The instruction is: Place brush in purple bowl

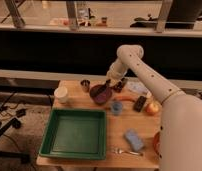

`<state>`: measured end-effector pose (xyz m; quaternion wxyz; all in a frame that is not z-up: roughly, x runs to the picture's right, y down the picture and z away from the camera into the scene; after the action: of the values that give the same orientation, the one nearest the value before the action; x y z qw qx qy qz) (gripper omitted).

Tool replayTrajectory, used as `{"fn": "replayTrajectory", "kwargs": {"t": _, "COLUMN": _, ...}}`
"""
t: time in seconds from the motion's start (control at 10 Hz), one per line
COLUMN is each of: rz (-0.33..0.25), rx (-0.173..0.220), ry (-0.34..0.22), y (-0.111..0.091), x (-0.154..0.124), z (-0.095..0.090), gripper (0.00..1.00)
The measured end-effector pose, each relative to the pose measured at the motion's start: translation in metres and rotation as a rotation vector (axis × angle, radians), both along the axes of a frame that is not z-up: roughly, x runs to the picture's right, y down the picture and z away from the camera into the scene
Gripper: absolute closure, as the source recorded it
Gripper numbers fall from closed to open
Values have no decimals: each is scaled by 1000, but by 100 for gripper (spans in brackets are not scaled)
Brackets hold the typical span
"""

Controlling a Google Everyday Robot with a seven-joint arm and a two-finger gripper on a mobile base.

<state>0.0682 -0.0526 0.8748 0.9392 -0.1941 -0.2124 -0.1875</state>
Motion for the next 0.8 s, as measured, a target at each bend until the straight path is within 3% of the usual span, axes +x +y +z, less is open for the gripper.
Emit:
{"fn": "replayTrajectory", "kwargs": {"t": 0.5, "rz": -140, "rx": -28, "ry": -26, "y": 15, "x": -46, "z": 10, "gripper": 84}}
{"fn": "replayTrajectory", "kwargs": {"t": 0.8, "rz": -183, "rx": -39, "ry": -42, "y": 19, "x": -66, "z": 9, "gripper": 84}}
